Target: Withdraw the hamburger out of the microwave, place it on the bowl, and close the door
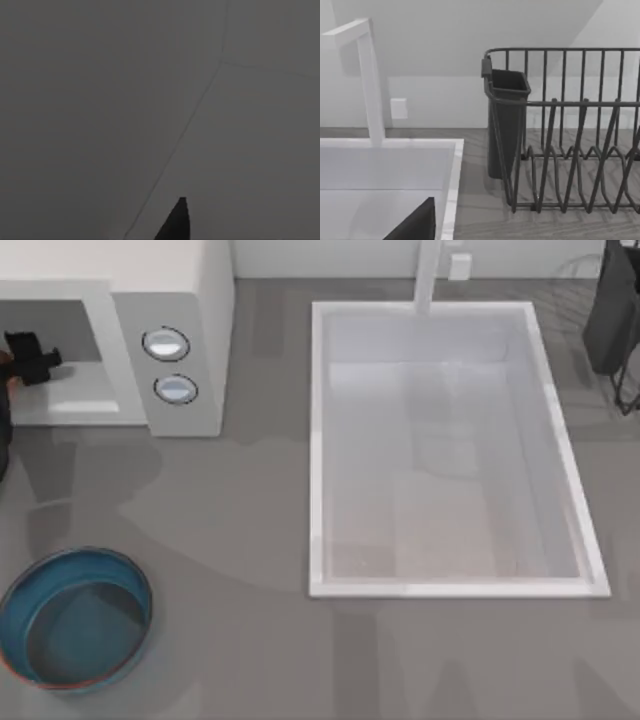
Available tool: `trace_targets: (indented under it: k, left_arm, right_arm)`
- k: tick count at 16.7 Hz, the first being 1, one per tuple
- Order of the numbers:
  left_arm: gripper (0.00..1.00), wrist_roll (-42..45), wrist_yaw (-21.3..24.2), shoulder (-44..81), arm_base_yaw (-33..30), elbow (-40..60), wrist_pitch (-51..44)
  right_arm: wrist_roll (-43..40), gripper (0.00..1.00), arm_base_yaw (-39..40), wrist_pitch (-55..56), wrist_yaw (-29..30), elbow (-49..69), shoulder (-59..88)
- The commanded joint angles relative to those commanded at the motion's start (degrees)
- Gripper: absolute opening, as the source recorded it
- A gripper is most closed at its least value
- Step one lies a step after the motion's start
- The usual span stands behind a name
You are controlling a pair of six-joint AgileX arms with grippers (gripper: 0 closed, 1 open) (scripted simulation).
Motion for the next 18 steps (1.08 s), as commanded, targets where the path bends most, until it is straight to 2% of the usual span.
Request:
trace_targets:
  k: [3, 12, 15, 18]
  left_arm:
    - [0.00, 0.29, 1.00, -2.12, 1.09, -7.49, 5.43]
    - [0.00, 1.57, 5.41, -11.90, 5.78, -41.95, 28.75]
    - [0.00, 1.81, 6.26, -13.89, 6.67, -47.23, 33.20]
    - [0.00, 1.84, 6.36, -14.12, 6.78, -47.81, 33.73]
  right_arm:
    - [0.00, 1.00, 0.00, 0.00, 0.00, 0.00, 0.00]
    - [0.00, 1.00, 0.00, 0.00, 0.00, 0.00, 0.00]
    - [0.00, 1.00, 0.00, 0.00, 0.00, 0.00, 0.00]
    - [0.00, 1.00, 0.00, 0.00, 0.00, 0.00, 0.00]
